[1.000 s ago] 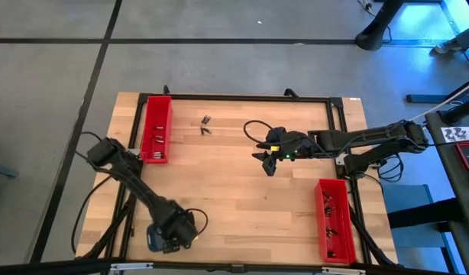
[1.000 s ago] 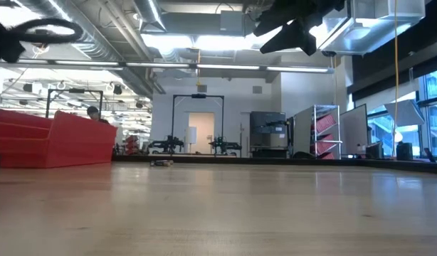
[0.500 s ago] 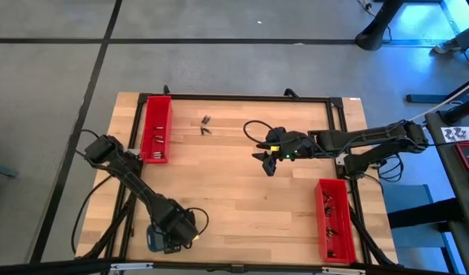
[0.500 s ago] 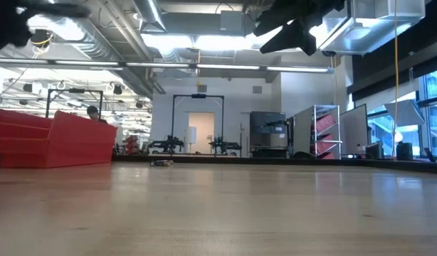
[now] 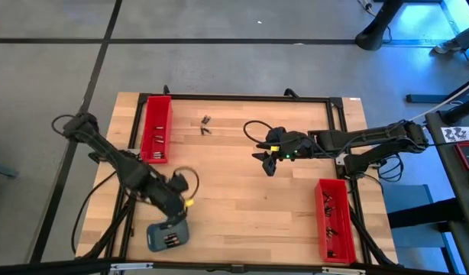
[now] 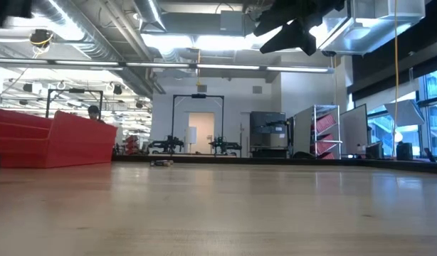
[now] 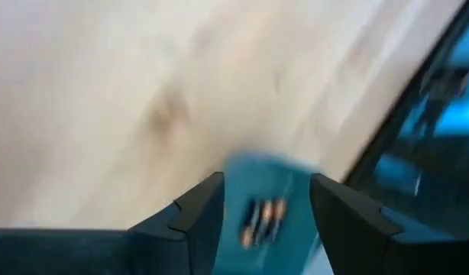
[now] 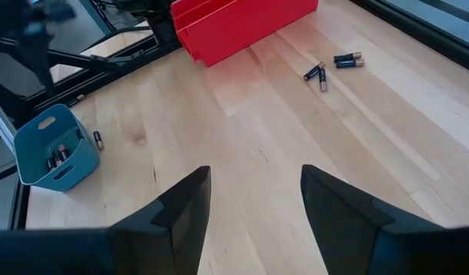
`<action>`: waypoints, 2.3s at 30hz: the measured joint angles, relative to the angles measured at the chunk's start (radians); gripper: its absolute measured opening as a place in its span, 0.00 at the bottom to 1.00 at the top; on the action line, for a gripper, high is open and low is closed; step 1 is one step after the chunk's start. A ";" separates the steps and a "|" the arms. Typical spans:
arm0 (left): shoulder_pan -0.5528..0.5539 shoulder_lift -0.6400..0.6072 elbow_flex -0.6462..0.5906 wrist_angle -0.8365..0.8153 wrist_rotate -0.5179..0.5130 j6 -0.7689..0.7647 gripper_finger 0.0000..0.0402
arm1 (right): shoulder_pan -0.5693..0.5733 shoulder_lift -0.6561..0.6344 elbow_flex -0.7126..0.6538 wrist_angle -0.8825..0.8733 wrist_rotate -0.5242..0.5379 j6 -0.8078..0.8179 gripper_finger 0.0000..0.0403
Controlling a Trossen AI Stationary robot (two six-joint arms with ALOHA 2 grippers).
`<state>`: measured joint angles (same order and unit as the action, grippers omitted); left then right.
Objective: Sort batteries
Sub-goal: Put the small black battery into the bottom red bin
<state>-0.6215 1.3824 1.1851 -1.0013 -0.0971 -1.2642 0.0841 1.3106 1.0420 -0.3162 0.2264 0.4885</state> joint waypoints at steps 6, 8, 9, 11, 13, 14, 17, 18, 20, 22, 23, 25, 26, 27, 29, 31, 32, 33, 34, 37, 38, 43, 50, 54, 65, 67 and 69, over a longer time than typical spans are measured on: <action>0.173 -0.039 0.000 -0.002 -0.204 0.148 0.40 | 0.000 0.000 0.000 0.000 0.010 0.000 0.51; 0.261 -0.028 0.000 0.003 -0.238 0.180 0.38 | 0.000 0.000 0.000 -0.001 0.010 0.000 0.51; 0.309 -0.022 0.000 0.010 -0.247 0.189 0.38 | 0.000 0.000 0.000 -0.001 0.008 0.000 0.51; 0.407 -0.007 0.000 0.035 -0.257 0.191 0.36 | 0.000 0.000 0.000 -0.001 -0.007 0.001 0.51; 0.500 0.009 0.000 0.080 -0.258 0.192 0.35 | 0.000 -0.006 0.000 -0.008 -0.019 0.000 0.51; 0.542 0.018 0.000 0.108 -0.258 0.218 0.35 | 0.000 -0.010 0.000 -0.014 -0.020 0.000 0.51; 0.660 0.047 0.000 0.190 -0.215 0.456 0.35 | 0.000 -0.027 0.002 -0.046 -0.024 0.000 0.51; 0.700 0.059 0.000 0.209 -0.178 0.541 0.35 | 0.000 -0.033 0.002 -0.063 -0.025 0.000 0.51; 0.784 0.092 0.000 0.230 -0.079 0.677 0.35 | 0.000 -0.047 0.002 -0.087 -0.026 0.000 0.51; 0.859 0.134 0.000 0.244 -0.007 0.790 0.37 | 0.000 -0.060 0.001 -0.119 -0.026 0.000 0.51; 0.890 0.158 0.000 0.240 0.015 0.859 0.38 | 0.000 -0.063 0.001 -0.124 -0.026 0.000 0.51; 0.932 0.205 0.000 0.242 0.037 1.019 0.41 | 0.000 -0.071 0.001 -0.135 -0.027 0.000 0.51; 0.947 0.227 0.000 0.240 0.043 1.096 0.43 | 0.000 -0.073 0.001 -0.142 -0.028 0.000 0.51; 0.958 0.250 0.000 0.241 0.049 1.173 0.45 | 0.000 -0.074 0.001 -0.140 -0.029 0.000 0.51; 0.970 0.286 0.000 0.242 0.048 1.300 0.50 | 0.000 -0.074 0.001 -0.147 -0.045 0.000 0.51; 0.978 0.312 0.000 0.251 0.018 1.397 0.54 | 0.000 -0.074 0.001 -0.163 -0.055 0.000 0.51; 0.981 0.324 0.000 0.256 -0.007 1.435 0.56 | 0.000 -0.074 0.001 -0.169 -0.055 0.001 0.51; 0.982 0.333 0.000 0.260 -0.030 1.472 0.57 | 0.001 -0.074 0.001 -0.177 -0.054 0.001 0.51; 0.986 0.342 0.000 0.260 -0.056 1.516 0.57 | 0.001 -0.074 0.001 -0.183 -0.053 0.004 0.51; 1.002 0.367 0.000 0.263 -0.078 1.642 0.57 | 0.001 -0.074 0.001 -0.180 0.007 0.030 0.51; 1.011 0.374 0.000 0.262 -0.078 1.673 0.57 | 0.001 -0.074 0.001 -0.176 0.042 0.049 0.51; 1.076 0.408 0.000 0.312 -0.075 1.786 0.50 | 0.000 -0.074 0.001 -0.128 0.188 0.165 0.51; 1.153 0.452 0.000 0.359 0.025 1.914 0.47 | 0.000 -0.074 0.001 -0.078 0.235 0.264 0.51; 1.168 0.479 0.000 0.352 0.065 1.982 0.46 | 0.000 -0.071 0.001 -0.076 0.237 0.341 0.51; 1.174 0.570 0.006 0.344 0.106 2.065 0.35 | 0.000 -0.069 0.000 -0.072 0.235 0.351 0.51; 1.173 0.580 0.007 0.337 0.108 2.076 0.27 | 0.000 -0.069 0.000 -0.076 0.227 0.352 0.51; 1.173 0.584 0.007 0.328 0.108 2.078 0.18 | 0.000 -0.069 0.000 -0.076 0.219 0.351 0.51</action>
<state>0.5516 1.9663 1.1919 -0.6736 0.0109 0.8137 0.0845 1.2415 1.0420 -0.3925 0.4451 0.8394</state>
